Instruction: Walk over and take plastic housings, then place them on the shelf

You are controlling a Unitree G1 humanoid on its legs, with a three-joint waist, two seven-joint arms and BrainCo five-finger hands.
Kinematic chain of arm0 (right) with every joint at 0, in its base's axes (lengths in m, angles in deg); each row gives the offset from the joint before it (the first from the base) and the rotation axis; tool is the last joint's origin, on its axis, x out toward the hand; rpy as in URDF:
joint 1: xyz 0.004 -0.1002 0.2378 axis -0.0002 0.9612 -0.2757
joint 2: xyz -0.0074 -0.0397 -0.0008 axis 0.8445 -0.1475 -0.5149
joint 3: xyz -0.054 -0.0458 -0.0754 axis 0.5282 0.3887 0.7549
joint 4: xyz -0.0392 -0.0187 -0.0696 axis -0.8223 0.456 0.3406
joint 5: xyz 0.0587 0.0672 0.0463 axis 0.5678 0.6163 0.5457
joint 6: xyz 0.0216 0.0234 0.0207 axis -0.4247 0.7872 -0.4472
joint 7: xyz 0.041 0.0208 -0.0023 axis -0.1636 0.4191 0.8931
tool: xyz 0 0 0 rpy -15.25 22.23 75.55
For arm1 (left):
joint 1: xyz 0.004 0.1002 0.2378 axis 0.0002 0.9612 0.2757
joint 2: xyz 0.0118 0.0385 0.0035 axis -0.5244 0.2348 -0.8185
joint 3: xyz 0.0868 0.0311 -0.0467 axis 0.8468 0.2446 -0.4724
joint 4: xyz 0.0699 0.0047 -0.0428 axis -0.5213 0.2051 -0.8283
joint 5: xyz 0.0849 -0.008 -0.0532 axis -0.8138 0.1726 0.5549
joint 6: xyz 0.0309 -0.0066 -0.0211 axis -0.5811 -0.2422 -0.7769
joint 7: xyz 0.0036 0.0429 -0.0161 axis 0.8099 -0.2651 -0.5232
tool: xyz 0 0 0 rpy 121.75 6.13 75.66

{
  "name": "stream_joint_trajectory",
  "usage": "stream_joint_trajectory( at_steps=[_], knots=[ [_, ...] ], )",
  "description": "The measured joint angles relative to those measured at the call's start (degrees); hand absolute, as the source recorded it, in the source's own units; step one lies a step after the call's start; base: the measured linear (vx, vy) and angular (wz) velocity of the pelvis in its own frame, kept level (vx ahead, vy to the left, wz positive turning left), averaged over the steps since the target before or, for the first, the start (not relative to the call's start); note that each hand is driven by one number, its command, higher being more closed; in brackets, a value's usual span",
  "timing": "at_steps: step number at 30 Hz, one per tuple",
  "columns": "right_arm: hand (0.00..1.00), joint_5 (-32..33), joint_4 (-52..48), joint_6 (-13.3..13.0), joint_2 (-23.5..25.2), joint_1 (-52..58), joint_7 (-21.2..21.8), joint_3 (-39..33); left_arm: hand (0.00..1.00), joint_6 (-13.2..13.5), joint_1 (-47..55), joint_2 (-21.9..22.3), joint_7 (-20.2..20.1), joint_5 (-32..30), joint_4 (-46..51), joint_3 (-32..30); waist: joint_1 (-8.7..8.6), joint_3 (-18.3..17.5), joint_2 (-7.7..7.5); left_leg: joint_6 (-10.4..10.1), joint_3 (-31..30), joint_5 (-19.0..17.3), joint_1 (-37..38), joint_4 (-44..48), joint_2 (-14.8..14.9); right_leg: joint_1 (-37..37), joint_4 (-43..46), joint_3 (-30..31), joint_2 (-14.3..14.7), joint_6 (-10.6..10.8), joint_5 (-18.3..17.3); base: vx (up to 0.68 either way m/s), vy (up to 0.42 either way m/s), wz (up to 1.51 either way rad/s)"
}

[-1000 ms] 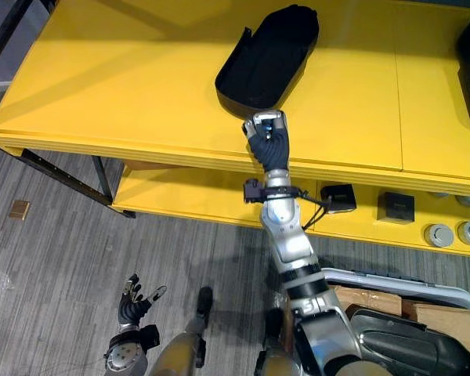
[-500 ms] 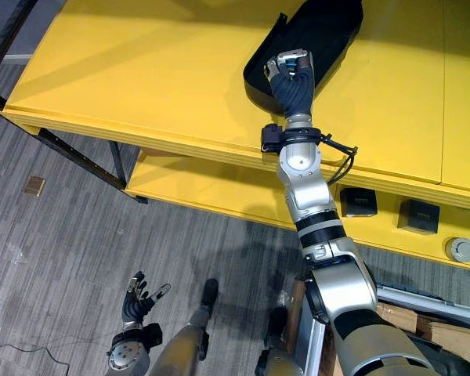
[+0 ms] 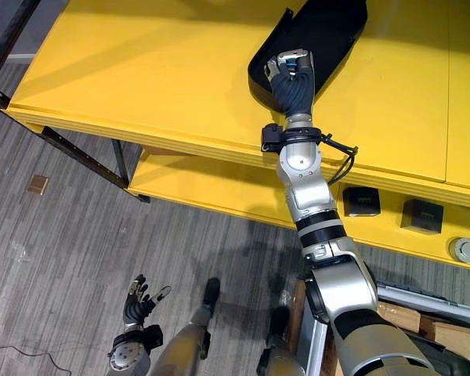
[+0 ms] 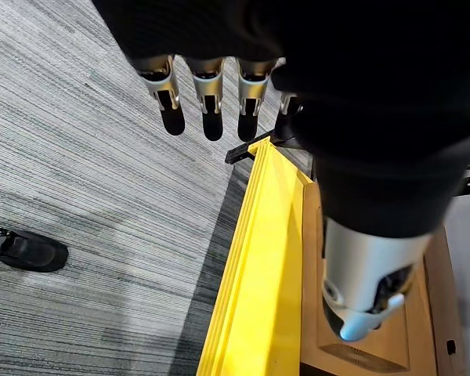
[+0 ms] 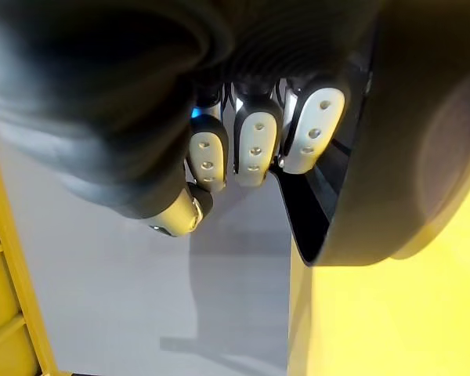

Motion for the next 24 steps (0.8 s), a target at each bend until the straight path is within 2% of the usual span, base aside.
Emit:
stream_joint_trajectory(
  at_steps=[6, 13, 18, 24],
  knots=[
    [1.0, -0.1, -10.4, -0.2, 0.2, 5.7, 1.7, 1.1, 0.0, 0.0, 0.0, 0.3, -0.2, 0.0, -0.4, 0.0, -0.37, 0.0, 0.02, 0.0, 0.6, 0.0, 0.2, 0.0, 0.2, -0.5, 0.6, 0.8, 0.0, -0.1, -0.2, 0.0, -0.015, -0.07],
    [1.0, -0.2, -19.0, -1.2, 3.1, 12.5, 6.9, 9.2, 0.0, 0.0, 0.0, 0.3, -0.2, 0.0, -2.3, 0.0, -1.51, 0.0, 0.02, -0.1, 1.1, -0.2, 0.2, 0.0, 0.7, -0.9, 0.8, 1.2, 0.3, -0.1, -0.2, -0.01, -0.007, -0.03],
    [1.0, -0.4, -18.8, -1.3, 4.7, 14.3, 10.3, 14.1, 0.0, 0.0, -0.1, 0.3, -0.2, 0.0, -2.5, -0.1, -1.4, 0.0, 0.01, -0.2, 1.1, -0.2, 0.2, 0.0, 0.7, -0.8, 0.8, 1.2, 0.4, -0.1, -0.2, 0.0, 0.0, 0.0],
    [1.0, -1.4, -10.0, -1.3, 6.0, 14.0, 10.0, 13.4, 0.0, 0.0, 0.0, 0.3, -0.3, 0.0, -2.7, 0.0, -1.29, 0.0, 0.0, -0.2, 1.1, -0.2, 0.2, 0.0, 0.7, -0.8, 0.8, 1.2, 0.4, -0.1, -0.2, 0.0, 0.0, 0.0]
  ],
)
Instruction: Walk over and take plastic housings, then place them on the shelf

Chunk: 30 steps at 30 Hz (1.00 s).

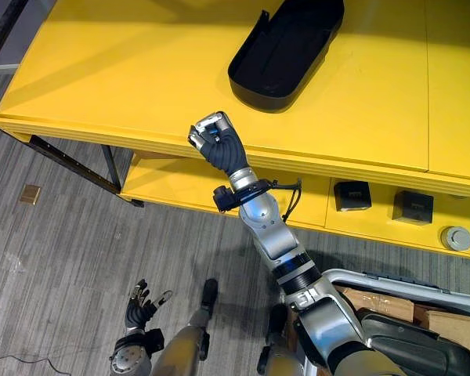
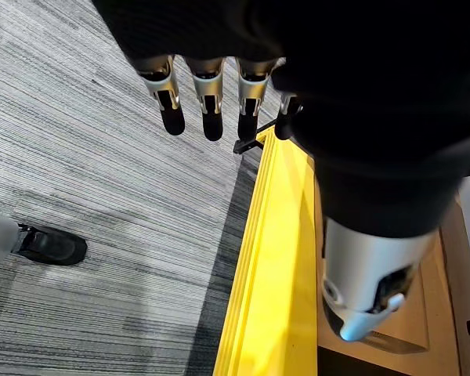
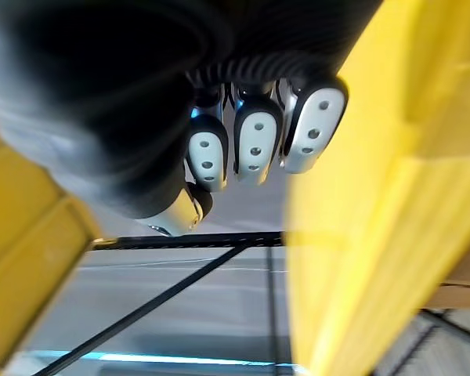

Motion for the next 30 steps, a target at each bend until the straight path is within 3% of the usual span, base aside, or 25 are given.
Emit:
stream_joint_trajectory(
  at_steps=[5, 8, 30],
  knots=[
    [1.0, -1.4, 8.5, 0.0, 0.1, -5.7, -3.7, -6.2, 0.0, 0.2, 0.0, -0.1, 0.0, 0.0, 0.0, 0.1, 0.2, 0.0, 0.01, 0.0, -0.2, 0.0, 0.0, 0.0, 0.0, 0.0, 0.0, -0.1, 0.0, 0.0, 0.0, 0.0, 0.0, 0.0],
    [1.0, -1.3, 11.6, 0.5, -1.5, -7.9, -6.2, -10.5, 0.0, 0.5, -0.1, -0.1, 0.0, 0.0, 0.0, 0.1, 1.29, 0.0, 0.03, 0.0, -0.3, 0.0, -0.1, 0.0, -0.1, 0.1, 0.0, -0.2, 0.0, 0.0, 0.0, 0.0, 0.0, 0.0],
    [1.0, -1.1, 20.5, 2.4, -4.7, -16.3, -10.1, -14.6, 0.0, 0.8, -1.2, -0.1, -1.1, 0.2, 0.0, 1.3, 1.58, 0.6, 1.24, 0.1, -1.0, 0.1, -0.2, 0.0, -0.4, -0.2, 1.0, -0.7, -0.3, 0.1, -0.6, 0.0, 0.0, 0.0]
  ],
)
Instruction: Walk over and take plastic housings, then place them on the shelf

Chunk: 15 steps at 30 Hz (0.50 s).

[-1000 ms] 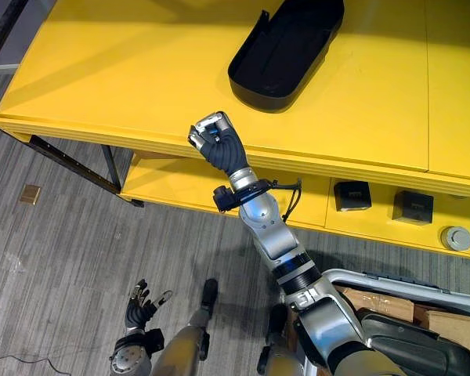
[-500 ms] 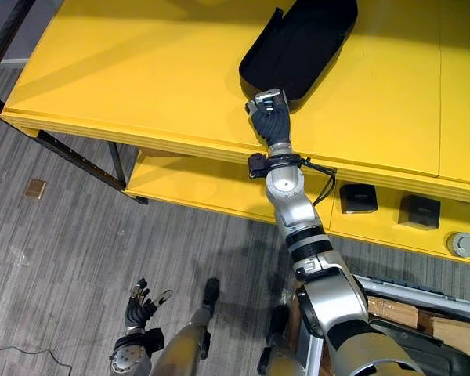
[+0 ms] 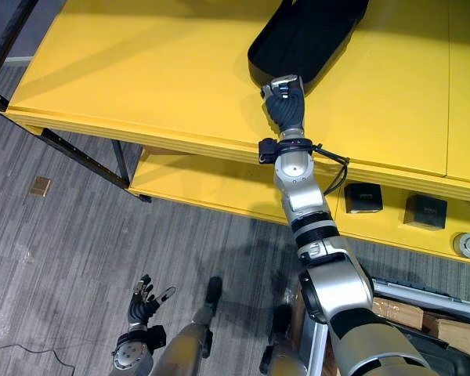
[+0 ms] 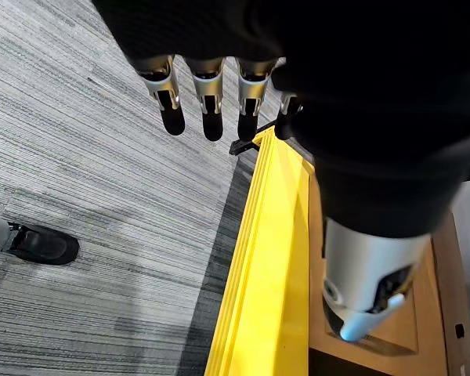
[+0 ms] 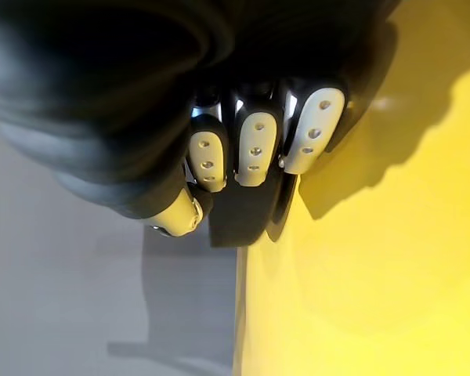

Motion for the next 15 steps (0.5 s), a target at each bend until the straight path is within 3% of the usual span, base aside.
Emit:
stream_joint_trajectory(
  at_steps=[15],
  knots=[
    [1.0, -0.2, 1.4, 0.3, -1.4, 0.4, -3.4, -5.6, 0.0, 0.0, -0.3, 0.0, 0.0, 0.5, 0.0, 0.0, -0.2, 0.0, 0.04, 0.0, 0.1, 0.1, 0.8, 0.0, -0.2, 0.0, 1.5, 0.1, -0.2, -0.1, -0.8, 0.0, 0.0, 0.0]
  ],
)
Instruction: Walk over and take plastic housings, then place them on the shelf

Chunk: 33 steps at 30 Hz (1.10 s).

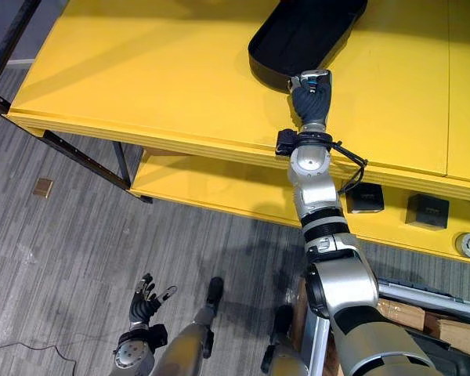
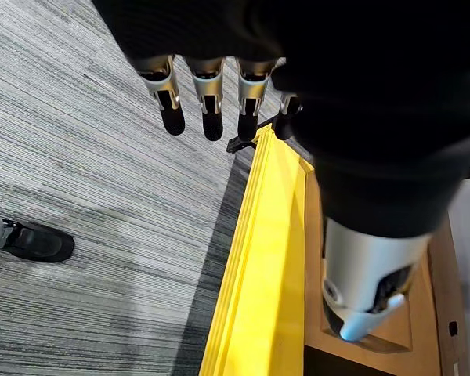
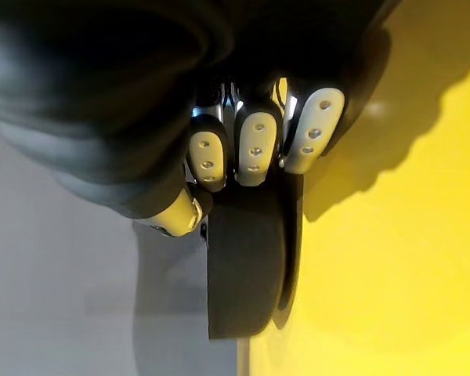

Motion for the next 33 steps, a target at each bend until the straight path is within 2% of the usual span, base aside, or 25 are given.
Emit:
stream_joint_trajectory(
  at_steps=[3, 6, 8, 9, 11, 13, 17, 19, 22, 27, 33],
  knots=[
    [1.0, 0.0, -1.0, 0.1, -0.2, 1.5, -0.2, -0.1, 0.0, 0.0, 0.0, 0.0, 0.0, 0.0, 0.0, 0.3, -0.18, 0.0, 0.0, 0.0, 0.1, 0.0, 0.3, 0.0, 0.2, 0.1, 0.4, 0.1, 0.0, 0.0, -0.1, 0.0, 0.0, 0.0],
    [1.0, -0.2, -9.7, 0.3, 0.7, 8.4, -0.2, -0.5, 0.0, -0.4, -0.1, 0.2, 0.0, -0.1, 0.0, 0.9, -0.22, 0.0, -0.04, 0.0, 0.2, 0.0, 0.8, 0.0, 0.3, 0.6, 0.4, 0.2, 0.0, 0.0, -0.1, 0.0, 0.0, 0.0],
    [1.0, -1.5, -19.7, 0.3, 3.4, 17.9, -0.1, -0.6, 0.0, -1.0, 0.0, 0.3, 0.0, -0.2, 0.0, 0.8, -0.91, -0.2, -0.24, 0.0, 0.6, -0.1, 2.2, 0.0, 0.3, 1.8, 0.4, 0.4, -0.1, 0.1, -0.4, 0.02, -0.023, -0.04],
    [0.0, -2.1, -21.9, 0.3, 4.3, 20.3, -0.1, -0.6, 0.0, -1.1, 0.0, 0.3, 0.0, -0.2, 0.0, 0.7, -1.28, -0.3, -0.34, 0.0, 0.7, -0.1, 2.4, 0.0, 0.3, 2.0, 0.4, 0.5, 0.0, 0.1, -0.4, 0.02, -0.026, -0.05],
    [0.0, -2.7, -28.0, 0.2, 7.7, 29.0, 0.2, -0.4, 0.0, -1.7, 0.3, 0.3, -0.2, -0.7, 0.0, 0.0, -2.59, -1.6, -1.35, 0.1, 1.4, -0.7, 3.5, 0.0, 0.5, 2.7, 0.3, 1.0, 0.1, 0.1, -0.6, 0.01, -0.022, -0.13],
    [0.0, -3.8, -30.7, 0.2, 9.4, 35.5, 0.5, -0.3, 0.0, -2.1, 0.8, 0.4, -0.3, -0.8, 0.0, -0.9, -3.13, -3.2, -2.71, -0.1, 2.4, -1.2, 4.7, 0.0, 0.8, 3.4, 0.1, 2.1, 0.3, 0.2, -0.7, 0.02, -0.02, -0.24],
    [0.0, -4.7, -38.2, 0.2, 10.5, 47.3, 2.4, -0.5, 0.0, -2.7, 1.3, 0.3, -0.6, -2.0, 0.0, -2.1, -4.51, -5.8, -4.9, -0.1, 4.0, -2.4, 6.7, -0.2, 1.2, 5.1, -1.1, 3.5, 0.7, 0.3, -0.7, 0.0, -0.014, -0.22],
    [0.0, -4.7, -42.1, 0.2, 10.7, 52.6, 4.1, -1.9, 0.0, -3.3, 2.5, 0.3, -0.9, -3.1, 0.0, -2.6, -5.23, -8.3, -6.09, -0.3, 5.2, -2.9, 7.6, -0.2, 1.4, 5.8, -2.0, 4.6, 0.9, 0.4, -0.7, 0.01, -0.003, -0.22],
    [0.0, -4.7, -45.6, 0.0, 11.2, 57.4, 5.3, -4.9, 0.0, -3.7, 3.5, 0.4, -1.3, -4.1, 0.0, -3.5, -6.32, -10.2, -6.85, -0.3, 6.5, -3.6, 9.4, -0.2, 1.6, 7.2, -2.6, 5.5, 1.0, 0.4, -0.7, 0.02, -0.001, -0.21],
    [0.0, -4.7, -46.1, 0.0, 12.4, 63.7, 6.2, -9.6, 0.0, -3.8, 3.3, 0.6, -1.4, -5.2, 0.0, -3.9, -6.9, -12.3, -7.15, -0.6, 7.9, -4.1, 11.3, -0.2, 1.7, 8.4, -2.8, 6.6, 1.2, -0.1, -0.4, 0.02, 0.001, -0.15],
    [0.0, -4.6, -49.6, -0.2, 17.4, 72.7, 6.1, -15.4, 0.0, -4.1, 2.4, 1.2, -1.5, -5.7, -1.9, -5.3, -9.11, -14.4, -7.32, -0.8, 8.6, -4.4, 12.5, -0.2, 2.0, 9.3, -2.9, 7.1, 1.2, 0.0, -0.5, 0.0, 0.005, -0.05]
  ],
)
